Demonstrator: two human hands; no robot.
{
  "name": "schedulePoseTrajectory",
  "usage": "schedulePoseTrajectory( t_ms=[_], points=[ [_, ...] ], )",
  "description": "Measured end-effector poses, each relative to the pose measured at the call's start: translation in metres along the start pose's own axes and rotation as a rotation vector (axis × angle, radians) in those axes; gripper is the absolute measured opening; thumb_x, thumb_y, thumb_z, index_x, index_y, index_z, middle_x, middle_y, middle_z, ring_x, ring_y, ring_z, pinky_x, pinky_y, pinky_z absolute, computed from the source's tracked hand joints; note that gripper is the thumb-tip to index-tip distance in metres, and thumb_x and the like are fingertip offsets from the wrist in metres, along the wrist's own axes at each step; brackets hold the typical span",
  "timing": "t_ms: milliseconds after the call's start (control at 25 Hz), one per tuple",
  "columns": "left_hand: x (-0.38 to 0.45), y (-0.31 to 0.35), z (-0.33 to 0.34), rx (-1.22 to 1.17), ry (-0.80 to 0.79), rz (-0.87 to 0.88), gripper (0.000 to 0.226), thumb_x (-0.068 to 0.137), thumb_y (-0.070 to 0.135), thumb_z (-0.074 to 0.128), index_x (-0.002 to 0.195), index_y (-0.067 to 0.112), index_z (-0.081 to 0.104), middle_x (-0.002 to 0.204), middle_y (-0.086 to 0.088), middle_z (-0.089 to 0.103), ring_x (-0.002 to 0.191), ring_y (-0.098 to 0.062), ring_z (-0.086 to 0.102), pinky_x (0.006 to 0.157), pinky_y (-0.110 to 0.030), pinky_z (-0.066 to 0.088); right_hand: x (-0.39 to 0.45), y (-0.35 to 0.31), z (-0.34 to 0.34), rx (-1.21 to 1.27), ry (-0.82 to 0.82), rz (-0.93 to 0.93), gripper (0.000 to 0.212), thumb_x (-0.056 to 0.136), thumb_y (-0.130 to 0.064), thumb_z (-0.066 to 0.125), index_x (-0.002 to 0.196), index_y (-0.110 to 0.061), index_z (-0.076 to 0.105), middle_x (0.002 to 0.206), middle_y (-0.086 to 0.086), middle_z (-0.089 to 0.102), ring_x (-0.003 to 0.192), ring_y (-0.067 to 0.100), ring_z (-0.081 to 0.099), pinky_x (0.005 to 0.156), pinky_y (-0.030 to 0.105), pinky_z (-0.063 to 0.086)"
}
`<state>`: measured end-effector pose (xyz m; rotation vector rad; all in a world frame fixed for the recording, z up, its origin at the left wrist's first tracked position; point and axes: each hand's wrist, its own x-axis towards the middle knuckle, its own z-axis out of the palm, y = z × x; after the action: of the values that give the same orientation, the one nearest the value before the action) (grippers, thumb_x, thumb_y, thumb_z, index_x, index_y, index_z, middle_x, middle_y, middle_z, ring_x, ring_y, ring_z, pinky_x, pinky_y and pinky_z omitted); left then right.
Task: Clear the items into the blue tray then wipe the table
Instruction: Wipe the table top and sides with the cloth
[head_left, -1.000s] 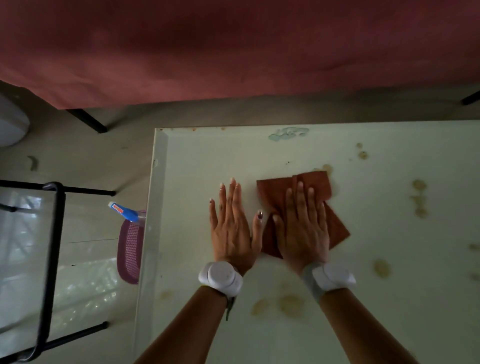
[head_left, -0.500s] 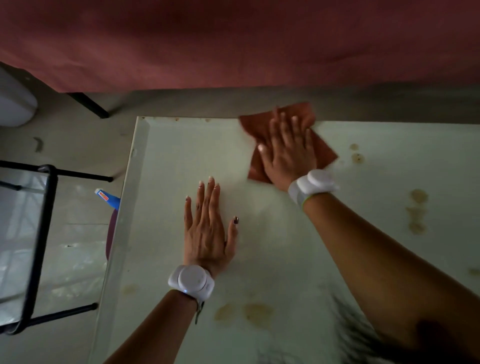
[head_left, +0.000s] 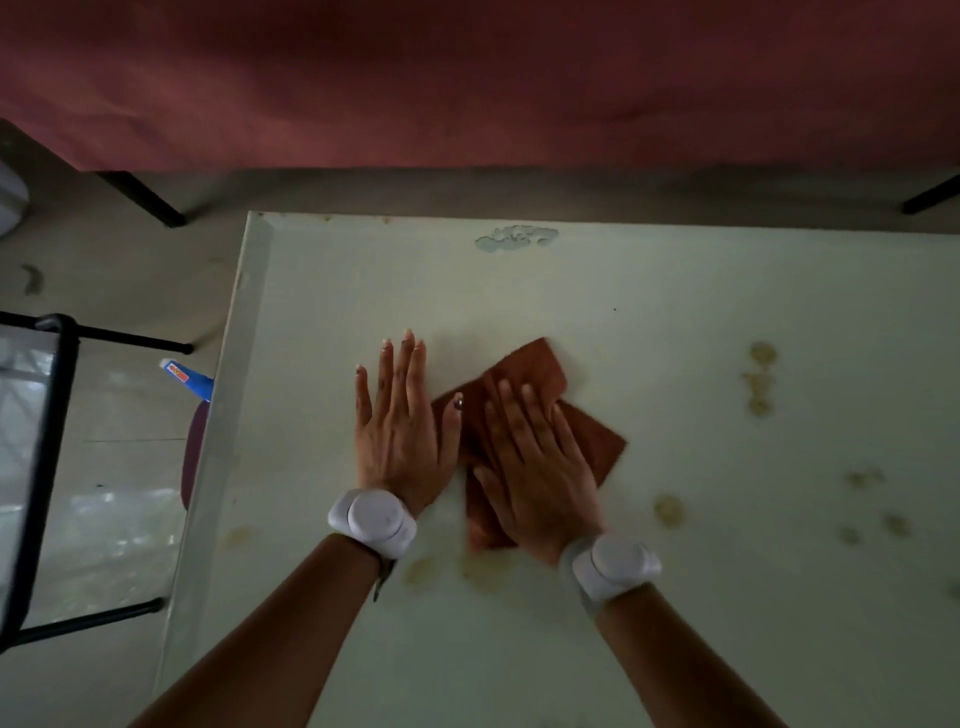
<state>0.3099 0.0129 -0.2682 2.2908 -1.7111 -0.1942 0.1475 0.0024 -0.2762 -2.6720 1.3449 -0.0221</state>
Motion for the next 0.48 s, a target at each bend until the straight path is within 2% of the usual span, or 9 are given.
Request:
schedulePoseTrajectory(
  t_ms=[80, 160, 240, 400, 480],
  points=[
    [-0.003, 0.021, 0.001, -0.045, -0.008, 0.04, 0.068, 0.095, 0.048, 0.018, 0.145, 0.003, 0.029, 0.154, -0.011, 0.027, 0.144, -0.027, 0.02, 0.118, -0.047, 0.011, -0.02, 0.021, -0.001, -0.024, 0.011, 0.011, 0.059, 0.096, -0.046, 0.028, 0.146, -0.014, 0.034, 0.155, 0.007, 0.027, 0.144, 0.026, 0.025, 0.115, 0.042, 0.022],
    [-0.004, 0.051, 0.01, -0.088, -0.032, 0.068, 0.07, 0.095, 0.051, 0.013, 0.146, 0.004, 0.027, 0.155, -0.009, 0.026, 0.145, -0.026, 0.018, 0.119, -0.045, 0.011, -0.03, 0.046, -0.003, -0.034, 0.064, 0.198, 0.06, 0.095, -0.045, 0.028, 0.145, -0.013, 0.034, 0.155, 0.008, 0.027, 0.144, 0.026, 0.026, 0.115, 0.041, 0.022],
    [0.001, 0.081, 0.024, -0.126, -0.046, 0.055, 0.07, 0.095, 0.052, 0.013, 0.147, 0.006, 0.025, 0.156, -0.008, 0.024, 0.146, -0.024, 0.015, 0.119, -0.044, 0.009, -0.021, 0.068, -0.001, -0.033, 0.097, 0.278, 0.06, 0.095, -0.043, 0.027, 0.146, -0.011, 0.033, 0.155, 0.009, 0.027, 0.144, 0.027, 0.024, 0.116, 0.043, 0.023],
    [0.008, 0.114, 0.043, -0.147, 0.001, 0.022, 0.068, 0.094, 0.048, 0.021, 0.146, 0.006, 0.026, 0.156, -0.01, 0.024, 0.146, -0.023, 0.015, 0.119, -0.043, 0.006, 0.044, 0.104, 0.0, -0.087, 0.066, 0.084, 0.064, 0.095, -0.047, 0.022, 0.147, -0.011, 0.031, 0.155, 0.01, 0.028, 0.143, 0.032, 0.026, 0.114, 0.048, 0.028],
    [0.009, 0.119, 0.049, -0.089, 0.006, 0.029, 0.068, 0.094, 0.049, 0.02, 0.147, 0.006, 0.023, 0.157, -0.01, 0.02, 0.146, -0.022, 0.011, 0.119, -0.044, 0.005, 0.08, 0.122, -0.002, -0.075, 0.046, 0.092, 0.065, 0.094, -0.048, 0.019, 0.148, -0.011, 0.027, 0.156, 0.01, 0.025, 0.144, 0.032, 0.022, 0.115, 0.048, 0.022]
  ],
)
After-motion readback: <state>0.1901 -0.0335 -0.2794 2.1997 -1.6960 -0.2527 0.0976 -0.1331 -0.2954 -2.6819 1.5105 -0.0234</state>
